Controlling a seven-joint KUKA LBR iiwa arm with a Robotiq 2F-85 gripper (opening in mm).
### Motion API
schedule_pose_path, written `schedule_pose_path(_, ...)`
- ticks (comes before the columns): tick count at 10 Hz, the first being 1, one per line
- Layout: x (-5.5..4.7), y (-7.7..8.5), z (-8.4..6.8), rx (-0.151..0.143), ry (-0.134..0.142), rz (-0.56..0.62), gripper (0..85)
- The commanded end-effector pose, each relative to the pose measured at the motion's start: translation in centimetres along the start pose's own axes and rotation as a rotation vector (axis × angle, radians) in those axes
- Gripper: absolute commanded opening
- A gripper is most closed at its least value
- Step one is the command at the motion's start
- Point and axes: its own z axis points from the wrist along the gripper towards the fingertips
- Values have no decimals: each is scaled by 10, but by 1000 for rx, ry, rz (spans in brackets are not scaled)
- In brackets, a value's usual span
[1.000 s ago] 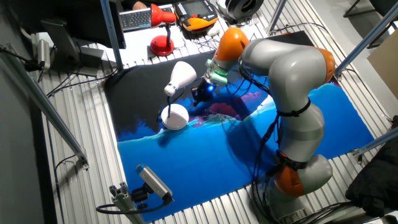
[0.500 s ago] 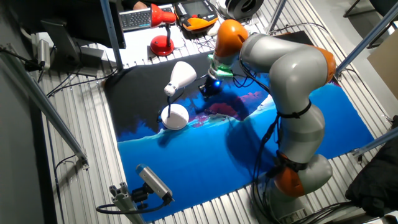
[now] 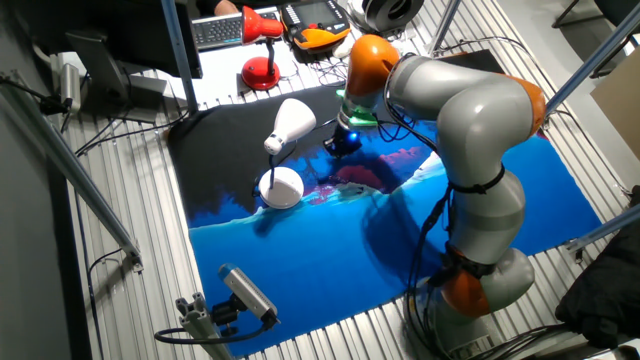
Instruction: Turn off the desk lamp by pressing the button
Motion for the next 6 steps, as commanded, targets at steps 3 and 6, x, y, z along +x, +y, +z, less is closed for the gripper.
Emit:
schedule_pose_path(3,4,4,-2,134,7,-89,0)
schedule_pose_path(6,4,5,-2,89,-4,-114,0)
